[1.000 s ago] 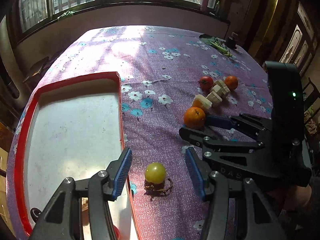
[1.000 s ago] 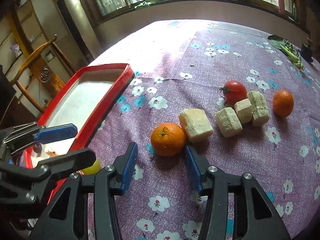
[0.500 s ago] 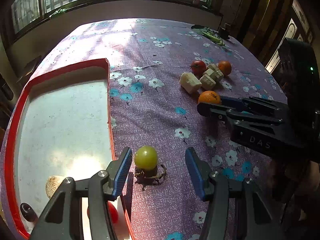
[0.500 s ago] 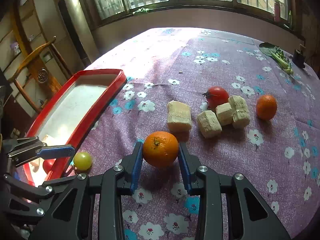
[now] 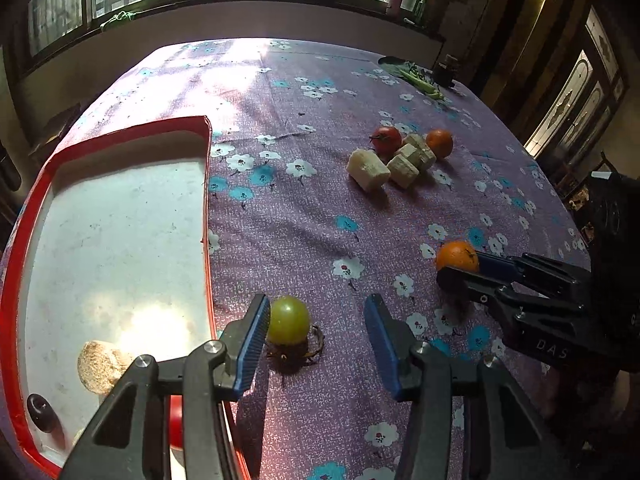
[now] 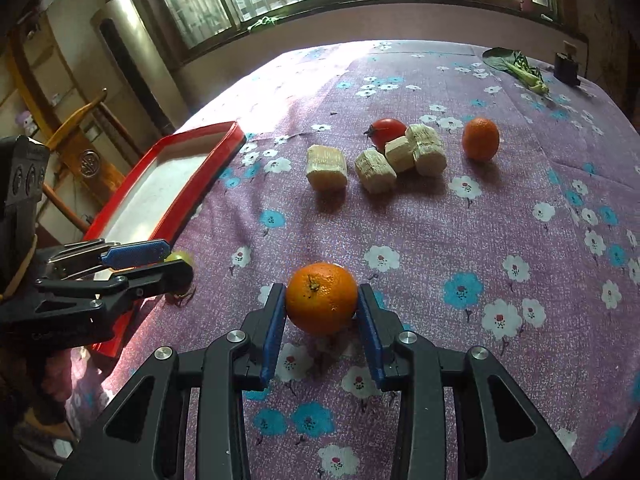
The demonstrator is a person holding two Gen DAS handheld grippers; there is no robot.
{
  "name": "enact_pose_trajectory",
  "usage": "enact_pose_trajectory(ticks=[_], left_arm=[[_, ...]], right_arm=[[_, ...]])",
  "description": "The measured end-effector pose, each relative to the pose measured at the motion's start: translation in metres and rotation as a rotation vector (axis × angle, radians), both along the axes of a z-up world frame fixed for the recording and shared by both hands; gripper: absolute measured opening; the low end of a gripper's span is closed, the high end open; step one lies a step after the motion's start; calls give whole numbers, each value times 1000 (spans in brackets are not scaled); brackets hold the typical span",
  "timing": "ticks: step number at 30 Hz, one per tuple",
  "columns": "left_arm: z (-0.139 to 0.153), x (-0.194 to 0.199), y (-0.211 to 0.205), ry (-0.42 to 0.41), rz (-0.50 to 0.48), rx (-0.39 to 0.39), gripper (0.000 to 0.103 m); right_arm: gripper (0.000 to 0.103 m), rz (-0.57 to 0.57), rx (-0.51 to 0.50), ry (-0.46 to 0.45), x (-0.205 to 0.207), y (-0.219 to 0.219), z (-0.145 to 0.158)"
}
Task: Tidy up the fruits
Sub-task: 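Grasp the yellow-green tomato with the left gripper while right holds the orange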
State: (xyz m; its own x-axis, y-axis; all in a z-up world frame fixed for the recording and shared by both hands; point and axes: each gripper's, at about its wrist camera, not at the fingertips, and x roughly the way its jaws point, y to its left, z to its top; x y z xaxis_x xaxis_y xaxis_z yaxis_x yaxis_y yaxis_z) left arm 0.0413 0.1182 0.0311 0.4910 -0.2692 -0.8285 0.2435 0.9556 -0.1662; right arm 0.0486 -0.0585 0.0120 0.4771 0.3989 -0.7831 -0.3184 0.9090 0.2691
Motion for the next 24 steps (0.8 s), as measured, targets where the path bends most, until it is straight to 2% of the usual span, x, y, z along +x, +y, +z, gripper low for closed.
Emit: enact_pose_trajectory(ticks=[11, 14, 15, 17, 24], left_arm=[[-15, 7, -7, -42, -9, 148, 51], [-17, 4, -9, -93, -14, 198, 41], [-17, 4, -8, -105, -9, 212, 35], [-16, 5, -3, -104, 7, 198, 28], [-11, -13, -9, -37, 2, 75, 28]], right_arm=[[36, -11, 3, 24, -9, -8, -4], [36, -17, 4, 27, -11, -10, -4], [36, -19, 6, 30, -11, -11, -4], [36, -26, 11, 31, -13, -12, -4], [36, -37, 10, 30, -19, -15, -2]])
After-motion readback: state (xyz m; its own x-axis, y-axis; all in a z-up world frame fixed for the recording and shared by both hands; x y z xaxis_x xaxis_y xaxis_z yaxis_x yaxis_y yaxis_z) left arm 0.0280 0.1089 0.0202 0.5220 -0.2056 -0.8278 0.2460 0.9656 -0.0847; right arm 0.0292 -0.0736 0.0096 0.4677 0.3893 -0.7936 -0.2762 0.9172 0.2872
